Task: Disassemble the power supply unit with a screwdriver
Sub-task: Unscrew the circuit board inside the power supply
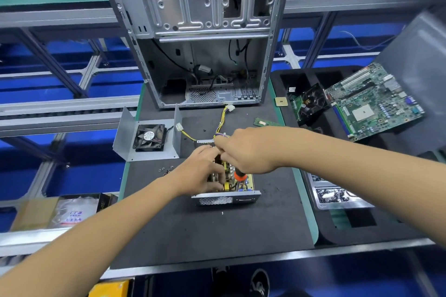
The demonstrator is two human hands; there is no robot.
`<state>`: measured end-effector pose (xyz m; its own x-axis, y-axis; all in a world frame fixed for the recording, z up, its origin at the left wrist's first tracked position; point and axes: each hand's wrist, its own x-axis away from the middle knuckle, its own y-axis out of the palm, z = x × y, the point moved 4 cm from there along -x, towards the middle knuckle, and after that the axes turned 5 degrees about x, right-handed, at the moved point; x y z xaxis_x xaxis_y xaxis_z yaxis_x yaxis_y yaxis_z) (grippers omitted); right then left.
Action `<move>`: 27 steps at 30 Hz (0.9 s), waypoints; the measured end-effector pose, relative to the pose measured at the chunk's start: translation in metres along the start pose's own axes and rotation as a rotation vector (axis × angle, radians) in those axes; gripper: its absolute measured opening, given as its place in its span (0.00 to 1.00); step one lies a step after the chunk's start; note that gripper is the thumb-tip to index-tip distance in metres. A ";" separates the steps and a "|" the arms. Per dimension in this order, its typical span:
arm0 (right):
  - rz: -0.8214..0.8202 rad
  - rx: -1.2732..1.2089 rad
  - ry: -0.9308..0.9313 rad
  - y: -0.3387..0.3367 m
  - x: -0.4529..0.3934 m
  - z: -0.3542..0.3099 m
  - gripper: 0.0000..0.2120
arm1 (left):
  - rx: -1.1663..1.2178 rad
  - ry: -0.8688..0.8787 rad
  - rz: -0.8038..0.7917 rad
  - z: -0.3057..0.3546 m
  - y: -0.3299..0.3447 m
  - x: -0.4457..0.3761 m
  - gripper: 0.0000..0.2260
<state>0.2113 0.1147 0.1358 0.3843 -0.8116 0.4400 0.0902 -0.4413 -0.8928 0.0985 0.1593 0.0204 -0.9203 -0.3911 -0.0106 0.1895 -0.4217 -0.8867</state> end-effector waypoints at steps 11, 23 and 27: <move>-0.051 -0.073 -0.080 -0.002 0.004 0.000 0.09 | -0.004 0.033 -0.059 0.001 0.007 -0.005 0.02; -0.002 -0.062 -0.082 -0.007 0.000 0.004 0.11 | -0.012 0.074 -0.161 0.000 0.011 -0.009 0.06; -0.041 -0.073 -0.112 -0.005 -0.003 0.000 0.12 | -0.052 0.069 -0.178 -0.001 0.014 -0.009 0.06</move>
<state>0.2100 0.1196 0.1388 0.4822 -0.7462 0.4591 0.0423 -0.5036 -0.8629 0.1089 0.1582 0.0076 -0.9592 -0.2569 0.1181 0.0059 -0.4357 -0.9001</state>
